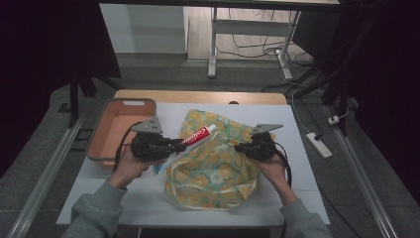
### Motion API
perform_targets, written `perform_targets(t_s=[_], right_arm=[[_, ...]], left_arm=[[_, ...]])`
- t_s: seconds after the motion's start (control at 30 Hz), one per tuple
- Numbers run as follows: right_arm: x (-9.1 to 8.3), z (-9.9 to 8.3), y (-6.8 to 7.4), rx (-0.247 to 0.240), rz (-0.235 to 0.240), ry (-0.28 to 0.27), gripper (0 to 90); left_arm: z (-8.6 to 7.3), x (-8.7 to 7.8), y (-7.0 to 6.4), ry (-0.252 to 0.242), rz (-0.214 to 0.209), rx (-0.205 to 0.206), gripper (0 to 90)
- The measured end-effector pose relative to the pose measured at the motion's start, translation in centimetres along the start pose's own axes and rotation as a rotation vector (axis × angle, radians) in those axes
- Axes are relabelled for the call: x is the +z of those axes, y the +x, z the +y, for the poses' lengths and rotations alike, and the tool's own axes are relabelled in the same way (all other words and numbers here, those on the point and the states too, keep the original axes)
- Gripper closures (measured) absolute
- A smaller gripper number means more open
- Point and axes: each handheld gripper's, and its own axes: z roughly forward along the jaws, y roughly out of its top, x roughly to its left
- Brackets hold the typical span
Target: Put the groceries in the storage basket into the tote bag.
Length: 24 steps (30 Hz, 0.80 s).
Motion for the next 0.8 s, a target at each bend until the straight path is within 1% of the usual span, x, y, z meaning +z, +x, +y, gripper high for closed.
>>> perform_targets(t_s=[0.03,0.17,0.3,0.37,0.43,0.53,0.57,0.63,0.73,0.8], right_arm=[[0.0,0.0,0.0,-0.001,-0.001,-0.001,86.9],[0.0,0.0,-0.1,0.000,-0.001,-0.003,86.9],[-0.3,0.1,-0.2,0.006,0.005,-0.013,86.9],[-0.4,0.1,-0.2,0.010,0.007,-0.020,86.9],[-0.6,0.2,-0.2,0.018,0.015,-0.032,87.0],[-0.8,0.4,0.0,0.016,0.023,-0.045,87.0],[-0.9,0.5,0.1,0.017,0.025,-0.048,86.9],[-1.0,0.6,0.4,0.012,0.032,-0.058,87.0],[-1.1,0.8,0.7,0.012,0.053,-0.069,87.0],[-1.1,0.9,1.0,0.012,0.065,-0.076,87.0]], left_arm=[[-0.1,0.4,-0.2,0.014,-0.011,0.009,80.1],[-0.3,2.1,-0.8,0.068,-0.033,0.037,80.3],[-0.4,3.5,-1.6,0.128,-0.039,0.083,80.3],[-0.4,4.3,-1.9,0.167,-0.036,0.106,80.4],[-0.4,5.2,-2.2,0.211,-0.029,0.139,80.4],[-0.3,6.8,-2.5,0.266,-0.016,0.159,80.5],[-0.2,7.3,-2.6,0.289,-0.012,0.175,80.5],[-0.1,8.4,-2.7,0.324,-0.011,0.190,80.5],[0.1,9.9,-2.8,0.354,-0.007,0.206,80.6],[0.3,10.8,-2.8,0.364,0.002,0.216,80.6]])
